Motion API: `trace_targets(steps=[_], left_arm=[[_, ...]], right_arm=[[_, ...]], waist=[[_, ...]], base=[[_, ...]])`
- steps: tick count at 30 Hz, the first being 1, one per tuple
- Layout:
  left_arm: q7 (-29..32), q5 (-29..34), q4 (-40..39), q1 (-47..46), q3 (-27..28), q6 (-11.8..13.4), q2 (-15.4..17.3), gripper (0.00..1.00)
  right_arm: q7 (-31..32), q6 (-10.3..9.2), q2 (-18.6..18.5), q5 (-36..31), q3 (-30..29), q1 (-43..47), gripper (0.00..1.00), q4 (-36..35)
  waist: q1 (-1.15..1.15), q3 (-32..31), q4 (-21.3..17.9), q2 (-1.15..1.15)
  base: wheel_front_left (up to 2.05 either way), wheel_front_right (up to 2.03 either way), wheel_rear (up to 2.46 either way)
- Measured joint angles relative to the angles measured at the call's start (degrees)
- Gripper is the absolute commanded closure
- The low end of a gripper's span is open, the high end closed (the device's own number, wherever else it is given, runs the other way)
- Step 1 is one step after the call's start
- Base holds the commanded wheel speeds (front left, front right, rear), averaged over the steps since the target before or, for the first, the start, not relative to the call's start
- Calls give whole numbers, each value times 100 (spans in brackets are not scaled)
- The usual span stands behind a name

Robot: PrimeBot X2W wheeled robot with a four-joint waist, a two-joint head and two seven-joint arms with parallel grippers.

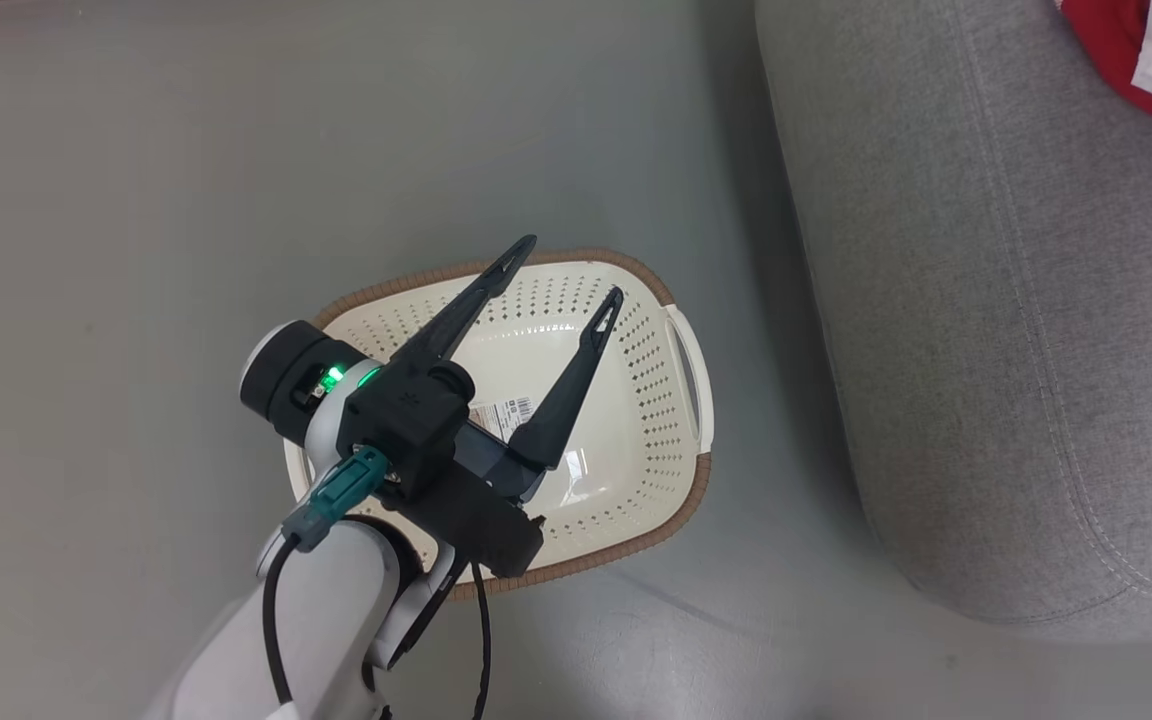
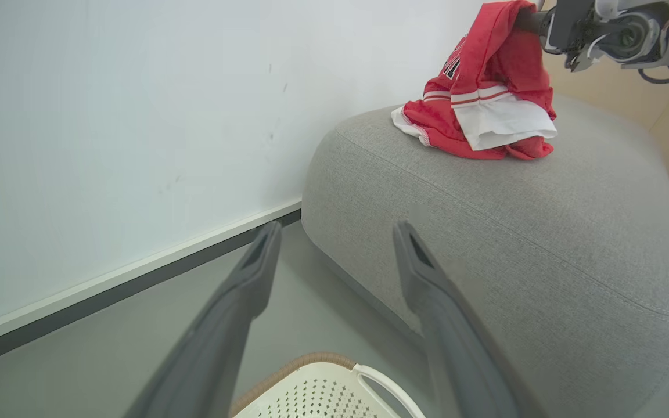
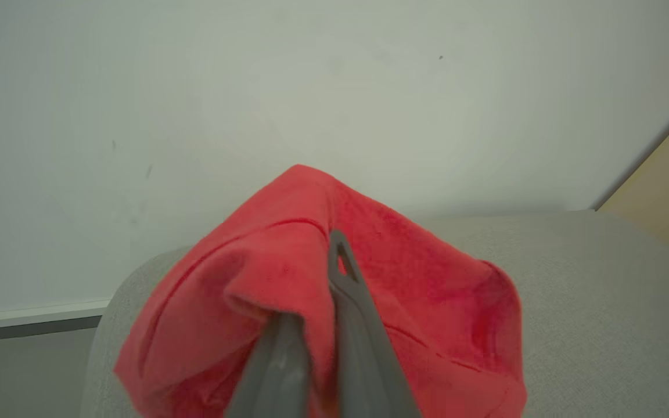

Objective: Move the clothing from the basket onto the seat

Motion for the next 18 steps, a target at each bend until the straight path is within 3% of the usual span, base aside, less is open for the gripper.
trace_targets(steps=[5, 6, 7, 9, 10, 12, 13, 18], left_arm=[[-1, 5, 90, -10, -36, -51, -2, 0], [-2, 5, 111, -15, -48, -53, -5, 0], [-10, 5, 131, -18, -58, -85, -13, 0], [-16, 5, 174, -18, -81, -97, -25, 0], [-24, 4, 193, -18, -87, -100, -26, 0], [-58, 4, 259, -16, -93, -101, -26, 0], [-60, 4, 293, -13, -92, -101, -26, 0], [-125, -26, 487, 43, -91, -101, -56, 0]], right_arm=[[-96, 1, 162, -5, 48, 146, 100, 268], [-137, 2, 194, -4, 46, 188, 95, 318], [-146, 20, 226, 3, 41, 232, 76, 359], [-202, 71, 303, 27, 24, 307, 60, 430], [-216, 96, 343, 31, 31, 344, 60, 453], [-266, 164, 445, 55, 34, 452, 9, 478], [-274, 192, 504, 57, 38, 505, 0, 499], [-339, 350, 650, 55, 101, 807, 0, 521]], waist=[[0, 28, -22, 0], [-1, 12, -38, 0], [-1, -7, -54, -1], [-1, -55, -89, -1], [-1, -83, -108, -1], [-1, -146, -150, -1], [-1, -182, -172, -1], [-2, -404, -289, -1]], base=[[0, 0, 0], [0, 0, 0], [0, 0, 0], [0, 0, 0], [0, 0, 0], [0, 0, 0], [0, 0, 0], [0, 0, 0]])
